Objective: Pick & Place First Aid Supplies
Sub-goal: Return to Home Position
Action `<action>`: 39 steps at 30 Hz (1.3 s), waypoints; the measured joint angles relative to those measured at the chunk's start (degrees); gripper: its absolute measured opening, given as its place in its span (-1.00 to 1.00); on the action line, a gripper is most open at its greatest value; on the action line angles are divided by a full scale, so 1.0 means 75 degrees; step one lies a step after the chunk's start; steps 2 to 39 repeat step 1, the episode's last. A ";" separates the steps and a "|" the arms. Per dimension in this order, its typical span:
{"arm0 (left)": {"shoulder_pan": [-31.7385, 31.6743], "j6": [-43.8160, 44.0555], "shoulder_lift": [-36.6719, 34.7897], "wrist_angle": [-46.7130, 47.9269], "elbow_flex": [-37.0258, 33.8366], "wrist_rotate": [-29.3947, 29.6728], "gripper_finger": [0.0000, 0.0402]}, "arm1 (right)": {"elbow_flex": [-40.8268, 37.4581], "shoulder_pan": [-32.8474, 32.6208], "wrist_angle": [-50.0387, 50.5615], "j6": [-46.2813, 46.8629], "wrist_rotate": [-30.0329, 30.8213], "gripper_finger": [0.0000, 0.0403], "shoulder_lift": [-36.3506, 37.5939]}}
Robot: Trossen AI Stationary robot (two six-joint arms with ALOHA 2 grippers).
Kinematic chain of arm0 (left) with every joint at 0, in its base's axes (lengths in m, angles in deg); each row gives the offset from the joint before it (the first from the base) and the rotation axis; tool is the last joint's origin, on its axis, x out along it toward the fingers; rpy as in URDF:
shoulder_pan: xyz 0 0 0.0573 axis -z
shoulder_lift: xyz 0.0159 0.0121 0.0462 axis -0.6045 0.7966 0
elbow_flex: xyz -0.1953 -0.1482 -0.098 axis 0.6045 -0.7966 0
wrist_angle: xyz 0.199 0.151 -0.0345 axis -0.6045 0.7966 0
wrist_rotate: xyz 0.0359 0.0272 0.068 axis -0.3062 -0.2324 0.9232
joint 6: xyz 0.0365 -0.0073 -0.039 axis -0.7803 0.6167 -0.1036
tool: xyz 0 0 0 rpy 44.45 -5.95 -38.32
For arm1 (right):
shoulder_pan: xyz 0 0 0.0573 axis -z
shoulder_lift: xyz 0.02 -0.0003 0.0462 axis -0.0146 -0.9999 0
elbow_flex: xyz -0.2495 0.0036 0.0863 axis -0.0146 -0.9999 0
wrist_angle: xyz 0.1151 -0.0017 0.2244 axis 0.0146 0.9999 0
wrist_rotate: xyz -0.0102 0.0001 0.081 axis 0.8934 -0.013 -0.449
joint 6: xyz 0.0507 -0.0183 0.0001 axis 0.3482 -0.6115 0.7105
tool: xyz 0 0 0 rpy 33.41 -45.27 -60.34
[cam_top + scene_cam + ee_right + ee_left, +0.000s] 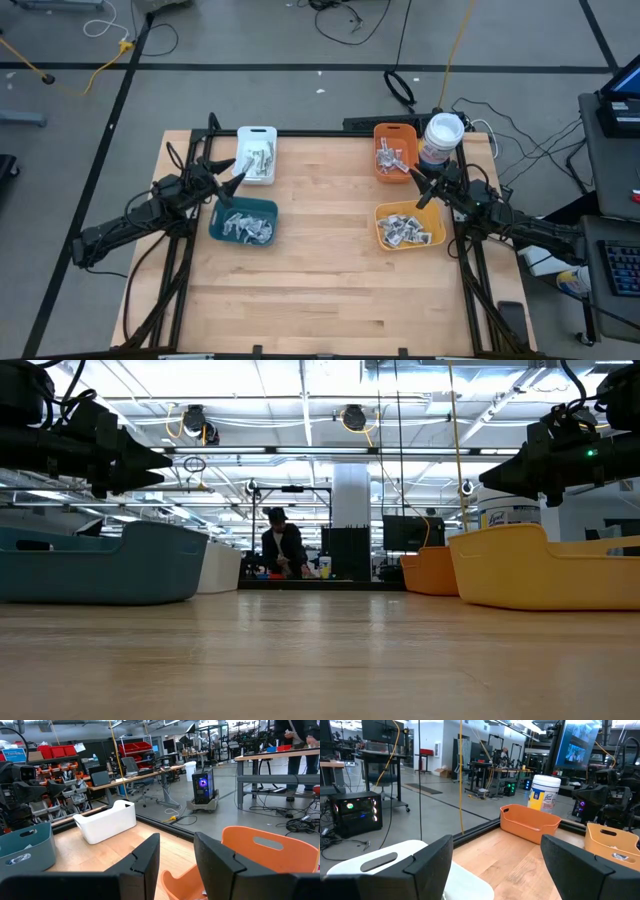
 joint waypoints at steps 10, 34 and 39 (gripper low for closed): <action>0.0000 0.0001 -0.0002 0.0000 0.0000 0.0000 0.53 | 0.0001 0.0003 0.0001 0.0000 0.0002 -0.42 0.0000; 0.0000 0.0001 -0.0002 0.0000 0.0000 0.0000 0.53 | 0.0001 0.0003 0.0001 0.0000 0.0002 -0.42 0.0000; 0.0000 0.0001 -0.0002 0.0000 0.0000 0.0000 0.53 | 0.0001 0.0003 0.0001 0.0000 0.0002 -0.42 0.0000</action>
